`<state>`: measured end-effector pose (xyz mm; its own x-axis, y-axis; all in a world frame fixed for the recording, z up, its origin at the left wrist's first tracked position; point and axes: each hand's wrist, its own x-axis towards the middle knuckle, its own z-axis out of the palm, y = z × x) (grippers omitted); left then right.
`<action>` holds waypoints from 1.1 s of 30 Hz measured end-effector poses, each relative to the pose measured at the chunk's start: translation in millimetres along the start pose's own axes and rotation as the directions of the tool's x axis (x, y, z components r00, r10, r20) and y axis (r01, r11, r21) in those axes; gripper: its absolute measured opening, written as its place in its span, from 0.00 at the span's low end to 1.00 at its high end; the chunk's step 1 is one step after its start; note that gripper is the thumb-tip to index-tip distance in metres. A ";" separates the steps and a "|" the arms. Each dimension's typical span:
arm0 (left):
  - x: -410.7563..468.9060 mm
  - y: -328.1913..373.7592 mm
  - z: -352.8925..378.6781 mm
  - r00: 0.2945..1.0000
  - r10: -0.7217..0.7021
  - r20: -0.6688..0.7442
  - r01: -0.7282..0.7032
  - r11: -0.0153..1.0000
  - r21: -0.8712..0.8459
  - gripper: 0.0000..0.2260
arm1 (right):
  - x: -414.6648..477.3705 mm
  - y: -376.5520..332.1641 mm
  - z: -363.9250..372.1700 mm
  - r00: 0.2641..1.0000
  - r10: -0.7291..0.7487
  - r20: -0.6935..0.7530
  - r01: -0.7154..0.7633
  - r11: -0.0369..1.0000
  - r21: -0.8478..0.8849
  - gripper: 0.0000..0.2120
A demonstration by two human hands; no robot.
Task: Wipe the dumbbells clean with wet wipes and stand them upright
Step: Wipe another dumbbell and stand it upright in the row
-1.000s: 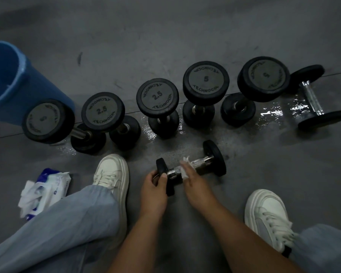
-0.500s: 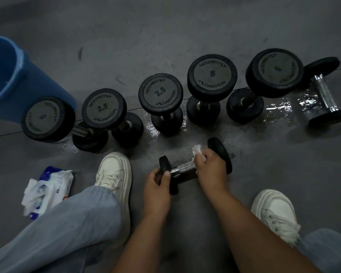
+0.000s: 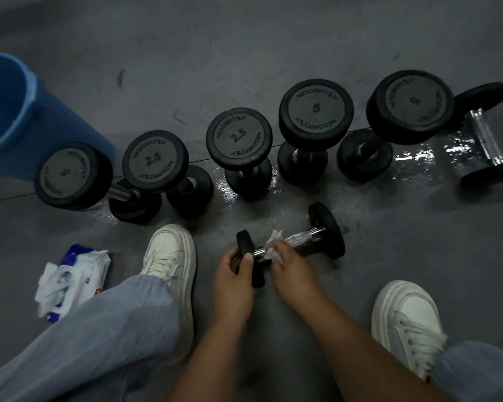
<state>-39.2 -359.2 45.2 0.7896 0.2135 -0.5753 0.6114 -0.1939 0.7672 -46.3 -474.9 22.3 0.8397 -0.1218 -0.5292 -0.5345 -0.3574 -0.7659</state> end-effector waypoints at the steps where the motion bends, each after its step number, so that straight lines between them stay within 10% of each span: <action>1: -0.6 0.4 0.1 1.000 0.000 -0.002 0.000 1.000 -0.002 0.08 | -2.3 0.0 -0.1 1.000 -0.005 0.000 0.004 1.000 0.024 0.14; 7: -4.3 1.6 0.3 1.000 -0.007 -0.002 0.007 1.000 0.005 0.08 | -3.4 10.9 -15.5 0.975 0.149 -0.163 -0.162 0.984 -0.069 0.28; 10: -6.2 1.4 -0.8 0.999 -0.035 0.023 0.035 0.999 0.006 0.09 | -15.0 4.4 -4.0 0.998 0.055 -0.021 -0.057 0.991 -0.120 0.25; 14: -11.1 2.6 -2.2 0.997 -0.057 0.045 0.056 0.998 0.022 0.09 | -9.8 1.8 -26.8 0.935 0.105 -0.339 -0.112 0.994 -0.003 0.17; 20: -9.5 0.1 -1.2 0.998 -0.056 0.032 0.055 0.998 0.043 0.07 | -9.3 0.4 -31.9 0.921 0.000 -0.389 -0.065 0.986 -0.153 0.12; 26: -5.9 -1.9 -0.7 0.998 -0.050 0.024 0.050 0.999 -0.002 0.07 | -5.7 -1.8 -10.9 0.994 -0.064 -0.092 0.055 0.994 -0.094 0.12; 29: -5.8 0.4 -0.4 0.999 -0.039 0.019 0.039 0.999 0.014 0.07 | 2.3 5.7 -17.6 0.957 0.103 -0.270 -0.070 0.990 0.126 0.15; 33: -10.1 1.6 -0.4 0.999 -0.023 0.025 0.024 1.000 -0.019 0.08 | 3.4 7.1 -7.2 0.987 0.162 -0.007 -0.162 0.987 0.010 0.18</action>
<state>-46.2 -361.3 52.4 0.7762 0.1936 -0.6000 0.6289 -0.1704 0.7586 -46.5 -484.5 17.7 0.7425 -0.1845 -0.6440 -0.6646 -0.3232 -0.6737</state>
